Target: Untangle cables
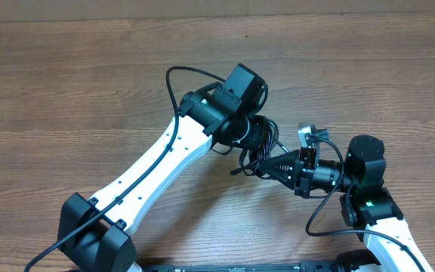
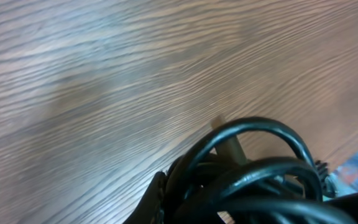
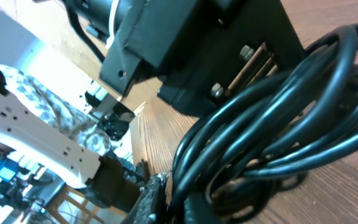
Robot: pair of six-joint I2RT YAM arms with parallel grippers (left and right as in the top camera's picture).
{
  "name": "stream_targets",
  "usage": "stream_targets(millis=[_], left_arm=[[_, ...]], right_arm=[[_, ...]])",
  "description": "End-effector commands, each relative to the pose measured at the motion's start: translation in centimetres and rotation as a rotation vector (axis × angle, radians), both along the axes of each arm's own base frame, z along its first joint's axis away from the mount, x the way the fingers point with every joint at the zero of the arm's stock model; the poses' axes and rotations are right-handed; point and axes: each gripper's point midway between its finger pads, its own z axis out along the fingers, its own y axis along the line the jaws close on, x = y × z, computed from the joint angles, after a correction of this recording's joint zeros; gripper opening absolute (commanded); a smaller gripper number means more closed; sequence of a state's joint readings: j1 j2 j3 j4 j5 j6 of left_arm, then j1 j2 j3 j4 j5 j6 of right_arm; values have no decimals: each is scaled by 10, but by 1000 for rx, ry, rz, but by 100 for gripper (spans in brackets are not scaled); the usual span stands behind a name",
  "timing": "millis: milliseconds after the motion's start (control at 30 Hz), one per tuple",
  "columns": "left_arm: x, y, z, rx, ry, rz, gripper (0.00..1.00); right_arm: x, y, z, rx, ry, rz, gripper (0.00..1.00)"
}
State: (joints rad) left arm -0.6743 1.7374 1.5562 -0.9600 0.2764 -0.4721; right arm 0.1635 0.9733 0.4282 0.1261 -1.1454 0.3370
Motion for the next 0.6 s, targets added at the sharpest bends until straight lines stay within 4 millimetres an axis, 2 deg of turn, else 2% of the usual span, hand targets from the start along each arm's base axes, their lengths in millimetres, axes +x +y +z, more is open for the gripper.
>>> stream_targets(millis=[0, 67, 133, 167, 233, 267, 300, 400, 567], left_arm=[[20, 22, -3, 93, -67, 55, 4], [18, 35, -7, 150, -60, 70, 4], [19, 45, -11, 198, -59, 90, 5], [19, 48, -11, 210, -59, 98, 4], [20, 50, -12, 212, -53, 120, 4], [19, 50, -12, 207, -43, 146, 7], [19, 50, -12, 201, -28, 178, 14], [20, 53, -12, 218, -36, 185, 29], [16, 57, -14, 226, 0, 246, 33]], right_arm=[[-3, 6, 1, -18, 13, 3, 12], [16, -3, -15, -82, 50, -128, 17], [34, -16, -33, -158, 94, -272, 20], [43, -27, -45, -207, 132, -366, 25], [51, -39, -57, -254, 179, -459, 29], [53, -44, -62, -271, 204, -492, 33], [52, -46, -67, -284, 225, -507, 42], [48, -47, -73, -301, 257, -504, 53], [38, -49, -86, -335, 325, -495, 64]])
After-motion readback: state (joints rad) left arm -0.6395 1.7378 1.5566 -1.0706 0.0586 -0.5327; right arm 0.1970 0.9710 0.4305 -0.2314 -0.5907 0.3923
